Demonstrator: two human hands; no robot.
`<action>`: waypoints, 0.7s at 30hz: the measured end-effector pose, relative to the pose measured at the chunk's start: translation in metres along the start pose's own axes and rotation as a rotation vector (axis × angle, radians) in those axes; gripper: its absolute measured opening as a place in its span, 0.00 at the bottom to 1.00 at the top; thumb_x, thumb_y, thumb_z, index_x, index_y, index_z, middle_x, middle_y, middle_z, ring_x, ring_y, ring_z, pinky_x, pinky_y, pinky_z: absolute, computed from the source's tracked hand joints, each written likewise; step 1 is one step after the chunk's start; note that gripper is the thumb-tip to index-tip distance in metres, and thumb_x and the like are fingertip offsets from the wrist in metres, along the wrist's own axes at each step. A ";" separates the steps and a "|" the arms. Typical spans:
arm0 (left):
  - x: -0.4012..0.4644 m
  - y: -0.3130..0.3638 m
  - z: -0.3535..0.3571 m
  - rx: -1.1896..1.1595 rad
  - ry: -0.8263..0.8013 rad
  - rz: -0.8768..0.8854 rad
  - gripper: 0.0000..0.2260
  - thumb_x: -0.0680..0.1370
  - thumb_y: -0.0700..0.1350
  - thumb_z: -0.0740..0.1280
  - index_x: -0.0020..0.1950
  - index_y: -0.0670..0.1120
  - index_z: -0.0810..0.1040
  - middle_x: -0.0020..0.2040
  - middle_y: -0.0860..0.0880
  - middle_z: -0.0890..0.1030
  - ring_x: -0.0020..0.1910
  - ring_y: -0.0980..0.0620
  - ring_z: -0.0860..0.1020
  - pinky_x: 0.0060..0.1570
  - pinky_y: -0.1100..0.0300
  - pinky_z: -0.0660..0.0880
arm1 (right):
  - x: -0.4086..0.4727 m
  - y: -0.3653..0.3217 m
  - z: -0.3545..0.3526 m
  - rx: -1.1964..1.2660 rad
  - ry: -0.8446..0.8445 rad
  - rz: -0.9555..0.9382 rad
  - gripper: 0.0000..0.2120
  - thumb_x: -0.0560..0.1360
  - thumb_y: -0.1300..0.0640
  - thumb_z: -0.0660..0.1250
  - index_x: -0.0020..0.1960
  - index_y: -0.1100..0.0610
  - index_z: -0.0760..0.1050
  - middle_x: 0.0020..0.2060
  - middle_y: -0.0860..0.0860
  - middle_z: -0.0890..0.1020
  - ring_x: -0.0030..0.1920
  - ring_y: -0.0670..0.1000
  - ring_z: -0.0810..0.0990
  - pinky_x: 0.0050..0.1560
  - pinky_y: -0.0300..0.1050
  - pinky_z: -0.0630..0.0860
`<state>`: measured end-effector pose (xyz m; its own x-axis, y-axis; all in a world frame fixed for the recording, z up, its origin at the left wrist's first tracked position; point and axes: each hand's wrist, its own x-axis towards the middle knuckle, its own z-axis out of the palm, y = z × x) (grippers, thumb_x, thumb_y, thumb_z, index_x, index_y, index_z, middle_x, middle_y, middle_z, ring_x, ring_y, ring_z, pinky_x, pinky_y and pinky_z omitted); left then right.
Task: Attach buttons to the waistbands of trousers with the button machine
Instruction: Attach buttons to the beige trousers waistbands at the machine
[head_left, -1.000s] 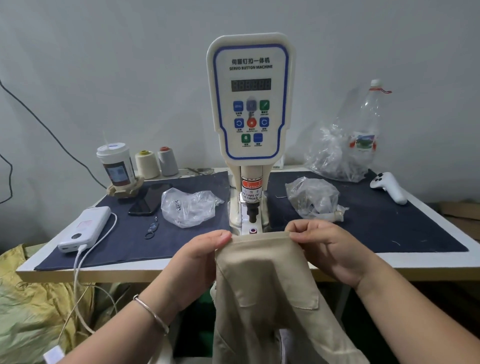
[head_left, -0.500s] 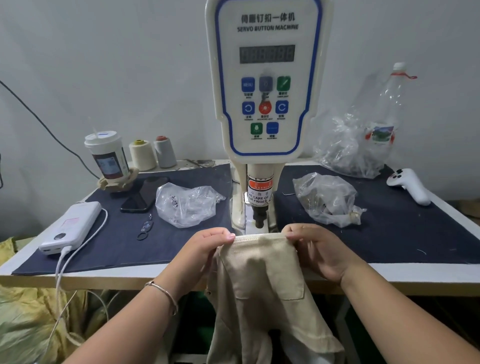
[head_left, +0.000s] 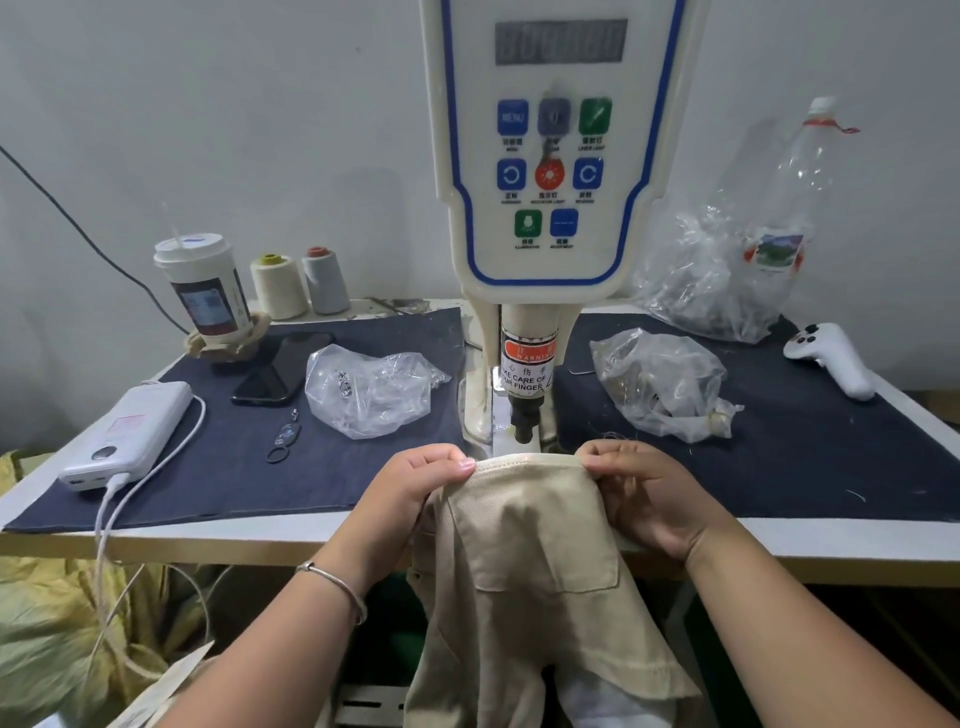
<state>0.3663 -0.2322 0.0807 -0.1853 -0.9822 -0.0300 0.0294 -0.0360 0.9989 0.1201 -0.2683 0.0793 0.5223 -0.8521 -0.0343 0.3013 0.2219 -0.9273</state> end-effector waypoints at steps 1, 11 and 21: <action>0.000 0.000 0.000 -0.002 0.005 -0.002 0.09 0.71 0.49 0.69 0.33 0.46 0.75 0.27 0.49 0.70 0.25 0.55 0.67 0.24 0.64 0.62 | 0.000 0.000 0.000 0.004 -0.005 -0.001 0.07 0.69 0.61 0.65 0.34 0.60 0.78 0.28 0.51 0.75 0.30 0.45 0.73 0.32 0.35 0.71; 0.000 0.002 -0.001 0.015 0.015 -0.011 0.10 0.71 0.49 0.68 0.32 0.48 0.75 0.26 0.51 0.70 0.23 0.55 0.66 0.22 0.64 0.61 | 0.000 -0.001 0.000 0.031 0.000 0.005 0.06 0.69 0.62 0.65 0.34 0.61 0.78 0.28 0.52 0.76 0.29 0.45 0.74 0.31 0.35 0.72; -0.002 0.004 0.003 0.003 0.006 0.011 0.15 0.79 0.40 0.65 0.32 0.47 0.76 0.27 0.53 0.72 0.26 0.59 0.70 0.27 0.70 0.67 | -0.001 -0.002 -0.001 0.021 0.025 0.009 0.06 0.68 0.62 0.65 0.33 0.61 0.77 0.28 0.52 0.74 0.30 0.46 0.72 0.32 0.36 0.72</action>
<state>0.3638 -0.2302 0.0850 -0.1795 -0.9836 -0.0194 0.0288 -0.0250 0.9993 0.1188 -0.2684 0.0807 0.5054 -0.8613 -0.0522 0.3130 0.2394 -0.9191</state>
